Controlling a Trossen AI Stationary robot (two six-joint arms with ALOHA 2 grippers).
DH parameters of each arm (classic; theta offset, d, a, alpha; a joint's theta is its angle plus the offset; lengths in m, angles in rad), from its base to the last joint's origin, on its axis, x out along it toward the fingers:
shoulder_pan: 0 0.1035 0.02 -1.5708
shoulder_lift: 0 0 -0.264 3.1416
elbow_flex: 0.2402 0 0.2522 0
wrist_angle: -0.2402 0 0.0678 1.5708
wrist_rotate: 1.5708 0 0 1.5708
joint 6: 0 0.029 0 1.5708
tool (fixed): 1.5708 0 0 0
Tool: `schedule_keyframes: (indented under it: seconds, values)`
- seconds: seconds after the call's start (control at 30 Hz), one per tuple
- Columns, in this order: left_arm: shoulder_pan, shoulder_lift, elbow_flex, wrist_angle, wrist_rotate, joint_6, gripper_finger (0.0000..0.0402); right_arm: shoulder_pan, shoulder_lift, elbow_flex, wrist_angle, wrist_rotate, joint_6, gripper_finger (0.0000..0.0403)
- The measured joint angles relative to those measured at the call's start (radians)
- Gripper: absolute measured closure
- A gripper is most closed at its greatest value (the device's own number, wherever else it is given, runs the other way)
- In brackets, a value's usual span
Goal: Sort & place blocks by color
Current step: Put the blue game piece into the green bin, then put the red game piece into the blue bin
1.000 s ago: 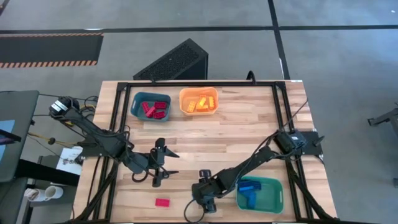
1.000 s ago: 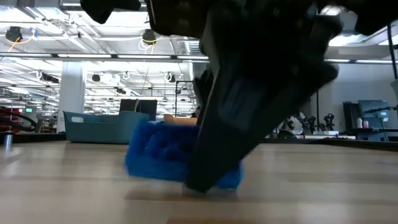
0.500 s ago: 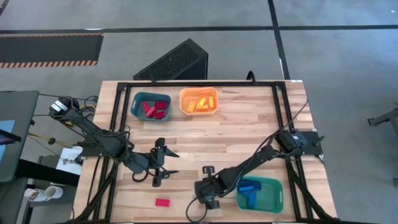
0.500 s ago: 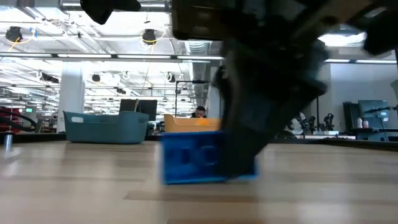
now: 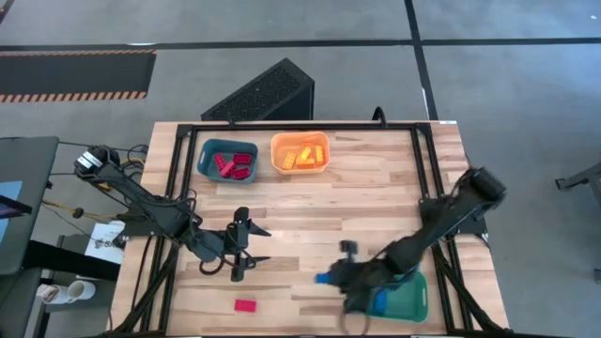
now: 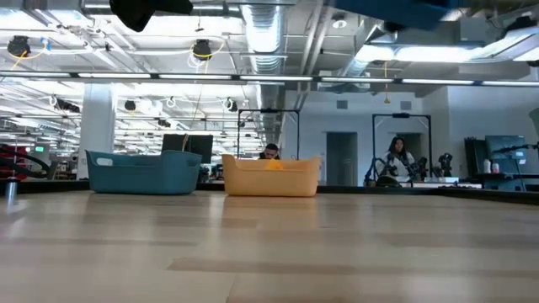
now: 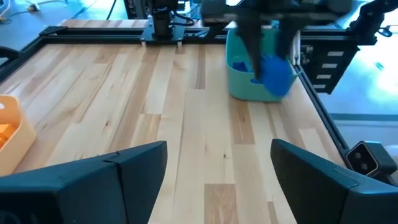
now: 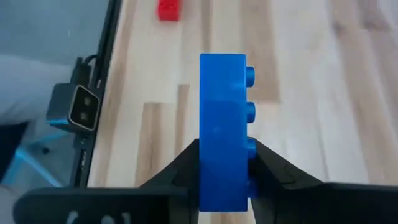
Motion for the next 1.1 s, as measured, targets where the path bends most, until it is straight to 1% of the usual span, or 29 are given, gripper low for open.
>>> schedule_keyframes:
  seconds: [0.13, 0.23, 0.3, 0.4, 0.53, 0.77, 0.9, 1.1]
  values:
    - [0.001, 0.000, 0.000, 0.006, -0.001, 0.002, 0.0129, 0.083, -0.144, -0.177, 0.055, 0.051, 0.125, 0.0303]
    - [0.002, 0.000, 0.000, 0.007, -0.003, 0.003, 0.0129, 0.160, -0.223, -0.249, 0.097, 0.085, 0.215, 0.0312]
    - [0.005, 0.000, 0.000, 0.007, -0.007, 0.007, 0.0129, 0.206, -0.251, -0.272, 0.086, 0.116, 0.271, 0.0312]
    - [0.015, 0.000, 0.000, 0.016, -0.008, 0.008, 0.0129, 0.261, -0.263, -0.293, 0.051, 0.140, 0.365, 0.0301]
    - [0.027, 0.006, 0.000, 0.049, -0.009, 0.024, 0.0129, 0.320, -0.258, -0.299, -0.032, 0.138, 0.509, 0.0281]
    - [0.036, 0.006, 0.000, 0.065, -0.003, 0.029, 0.0129, 0.369, -0.234, -0.300, -0.113, 0.138, 0.653, 0.0264]
    - [0.035, 0.006, 0.000, 0.068, -0.002, 0.027, 0.0129, 0.368, -0.236, -0.300, -0.126, 0.140, 0.668, 0.0238]
    - [0.035, 0.006, 0.000, 0.078, 0.004, 0.026, 0.0129, 0.330, -0.237, -0.300, -0.147, 0.137, 0.668, 0.0179]
